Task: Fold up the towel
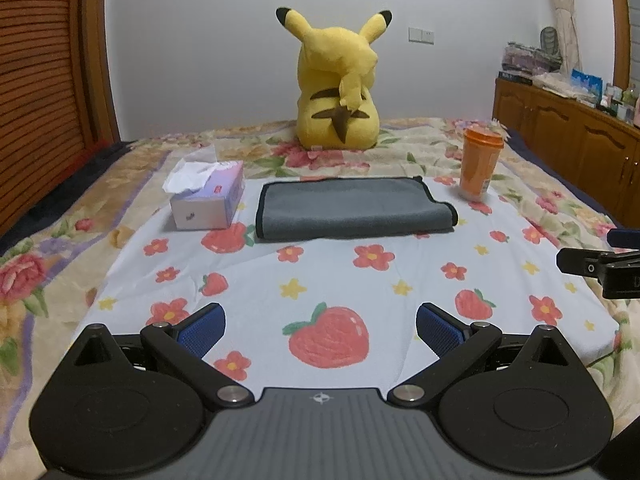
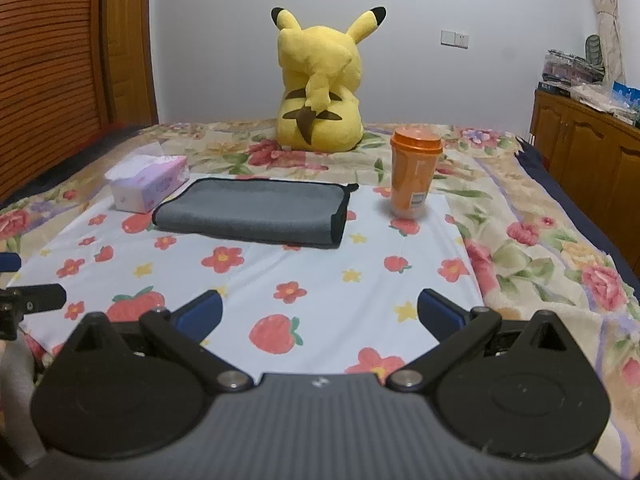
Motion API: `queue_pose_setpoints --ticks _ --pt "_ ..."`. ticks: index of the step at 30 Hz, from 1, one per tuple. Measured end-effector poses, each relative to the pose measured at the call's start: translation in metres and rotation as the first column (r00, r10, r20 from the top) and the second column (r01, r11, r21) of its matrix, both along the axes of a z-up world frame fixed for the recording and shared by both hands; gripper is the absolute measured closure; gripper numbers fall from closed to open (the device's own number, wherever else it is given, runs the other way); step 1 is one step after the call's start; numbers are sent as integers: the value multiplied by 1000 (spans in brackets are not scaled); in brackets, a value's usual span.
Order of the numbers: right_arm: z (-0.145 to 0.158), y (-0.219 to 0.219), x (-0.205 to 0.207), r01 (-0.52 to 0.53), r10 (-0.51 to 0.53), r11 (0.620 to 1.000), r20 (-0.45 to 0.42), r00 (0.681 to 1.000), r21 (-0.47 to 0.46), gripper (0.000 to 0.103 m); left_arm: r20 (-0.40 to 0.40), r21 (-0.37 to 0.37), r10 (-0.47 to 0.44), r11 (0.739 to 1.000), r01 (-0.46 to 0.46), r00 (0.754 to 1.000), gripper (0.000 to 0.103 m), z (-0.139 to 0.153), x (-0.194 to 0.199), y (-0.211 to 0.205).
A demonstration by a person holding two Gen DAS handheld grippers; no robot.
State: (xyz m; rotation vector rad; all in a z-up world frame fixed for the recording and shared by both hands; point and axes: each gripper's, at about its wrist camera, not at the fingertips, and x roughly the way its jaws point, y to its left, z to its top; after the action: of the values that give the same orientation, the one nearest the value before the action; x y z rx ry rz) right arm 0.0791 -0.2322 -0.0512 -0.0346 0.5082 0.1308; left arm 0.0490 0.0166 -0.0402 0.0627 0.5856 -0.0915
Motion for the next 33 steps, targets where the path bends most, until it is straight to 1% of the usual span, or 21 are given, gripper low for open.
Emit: queue_pose_setpoints --ticks 9,12,23,33 --pt "5 -1 -5 2 -2 1000 44 999 3 0 67 -7 5 1000 -4 998 0 8 -5 1" --pt "6 -1 -7 3 -3 1000 61 998 4 0 98 5 4 1000 -5 995 0 11 -8 0" --pt "10 -2 -12 10 -10 1000 100 995 8 0 144 -2 -7 1000 7 990 0 15 -14 1" --pt "12 -4 -15 13 -15 1000 128 992 12 0 182 10 -13 1000 11 983 0 20 -16 -1"
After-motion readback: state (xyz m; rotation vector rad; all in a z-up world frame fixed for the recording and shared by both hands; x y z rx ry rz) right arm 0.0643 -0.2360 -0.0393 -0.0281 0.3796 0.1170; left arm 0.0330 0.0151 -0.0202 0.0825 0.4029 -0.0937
